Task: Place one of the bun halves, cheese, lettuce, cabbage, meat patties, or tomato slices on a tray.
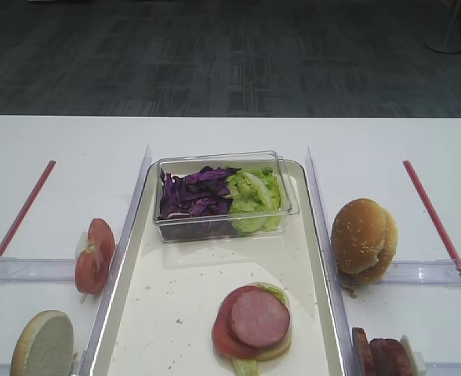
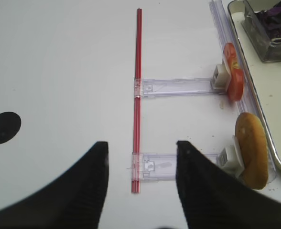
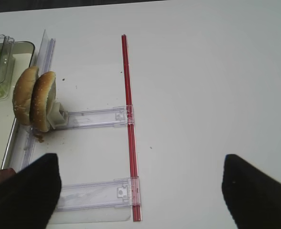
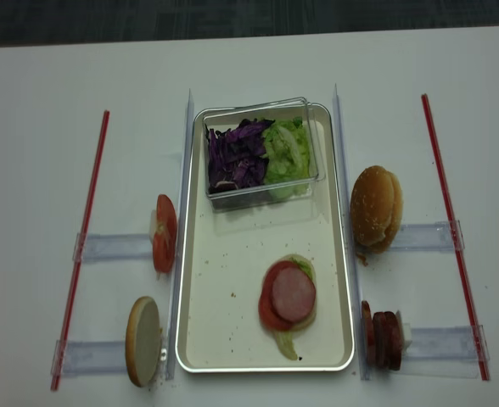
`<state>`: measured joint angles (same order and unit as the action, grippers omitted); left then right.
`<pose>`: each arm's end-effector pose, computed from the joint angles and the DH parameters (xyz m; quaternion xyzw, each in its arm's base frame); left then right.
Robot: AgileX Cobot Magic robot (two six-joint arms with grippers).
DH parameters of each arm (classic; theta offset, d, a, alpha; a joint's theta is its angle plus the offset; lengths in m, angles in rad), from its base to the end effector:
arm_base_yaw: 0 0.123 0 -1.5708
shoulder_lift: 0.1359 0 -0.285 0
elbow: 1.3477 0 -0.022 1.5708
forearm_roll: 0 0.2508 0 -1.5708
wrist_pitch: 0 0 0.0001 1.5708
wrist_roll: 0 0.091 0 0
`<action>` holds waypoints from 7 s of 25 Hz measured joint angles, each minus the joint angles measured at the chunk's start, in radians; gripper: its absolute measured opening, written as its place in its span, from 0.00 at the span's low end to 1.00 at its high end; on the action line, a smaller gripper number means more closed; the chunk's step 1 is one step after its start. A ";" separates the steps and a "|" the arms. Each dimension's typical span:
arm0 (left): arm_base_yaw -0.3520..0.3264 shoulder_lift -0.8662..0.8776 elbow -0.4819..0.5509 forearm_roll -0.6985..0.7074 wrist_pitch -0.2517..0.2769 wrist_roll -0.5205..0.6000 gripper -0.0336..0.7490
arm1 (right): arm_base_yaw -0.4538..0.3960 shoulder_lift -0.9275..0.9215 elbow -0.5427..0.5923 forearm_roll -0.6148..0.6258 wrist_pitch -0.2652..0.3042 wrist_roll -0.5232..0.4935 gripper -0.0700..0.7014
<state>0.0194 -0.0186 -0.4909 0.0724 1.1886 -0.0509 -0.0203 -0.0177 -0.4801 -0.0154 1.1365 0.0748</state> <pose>-0.0127 0.0059 0.2648 -0.0349 0.8813 0.0286 0.4703 -0.0086 -0.0011 0.2657 0.0421 0.8719 0.0056 0.4879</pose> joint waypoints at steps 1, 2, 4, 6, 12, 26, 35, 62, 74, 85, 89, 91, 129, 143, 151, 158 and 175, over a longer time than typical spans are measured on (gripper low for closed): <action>0.000 0.000 0.000 0.000 0.000 0.000 0.43 | 0.000 0.000 0.000 0.000 0.000 0.000 0.99; 0.000 0.000 0.000 0.000 0.000 0.000 0.43 | 0.000 0.000 0.000 0.000 0.000 0.000 0.99; 0.000 0.000 0.000 0.000 0.000 0.000 0.43 | 0.000 0.000 0.000 0.000 0.000 0.000 0.99; 0.000 0.000 0.000 0.000 0.000 0.000 0.43 | 0.000 0.000 0.000 0.000 0.000 0.000 0.99; 0.000 0.000 0.000 0.000 0.000 0.000 0.43 | 0.000 0.000 0.000 0.000 0.000 0.000 0.99; 0.000 0.000 0.000 0.000 0.000 0.000 0.43 | 0.000 0.000 0.000 0.000 -0.002 0.000 0.90; 0.000 0.000 0.000 0.000 0.000 0.000 0.43 | 0.000 0.000 0.000 0.000 -0.002 0.000 0.81; 0.000 0.000 0.000 0.000 0.000 0.000 0.43 | 0.000 0.000 0.000 0.000 -0.002 0.000 0.70; 0.000 0.000 0.000 0.000 0.000 0.000 0.43 | 0.000 0.000 0.000 0.000 -0.002 0.000 0.70; 0.000 0.000 0.000 0.000 0.000 0.000 0.43 | 0.000 0.000 0.000 0.000 -0.002 0.000 0.67; 0.000 0.000 0.000 0.000 0.000 0.000 0.43 | 0.000 0.000 0.000 -0.002 -0.002 0.000 0.67; 0.000 0.000 0.000 0.000 0.000 0.000 0.43 | 0.000 0.000 0.000 -0.002 -0.002 0.000 0.67; 0.000 0.000 0.000 0.000 0.000 0.000 0.43 | 0.000 0.000 0.000 -0.002 -0.002 0.000 0.67; 0.000 0.000 0.000 0.000 0.000 0.000 0.43 | 0.000 0.000 0.000 -0.002 -0.002 0.002 0.67; 0.000 0.000 0.000 0.000 0.000 0.000 0.43 | 0.000 0.000 0.000 -0.002 -0.002 0.002 0.67; 0.000 0.000 0.000 0.000 0.000 0.000 0.43 | 0.000 0.000 0.000 -0.002 -0.002 0.002 0.67; 0.000 0.000 0.000 0.000 0.000 0.000 0.43 | 0.000 0.000 0.000 -0.002 -0.002 0.002 0.67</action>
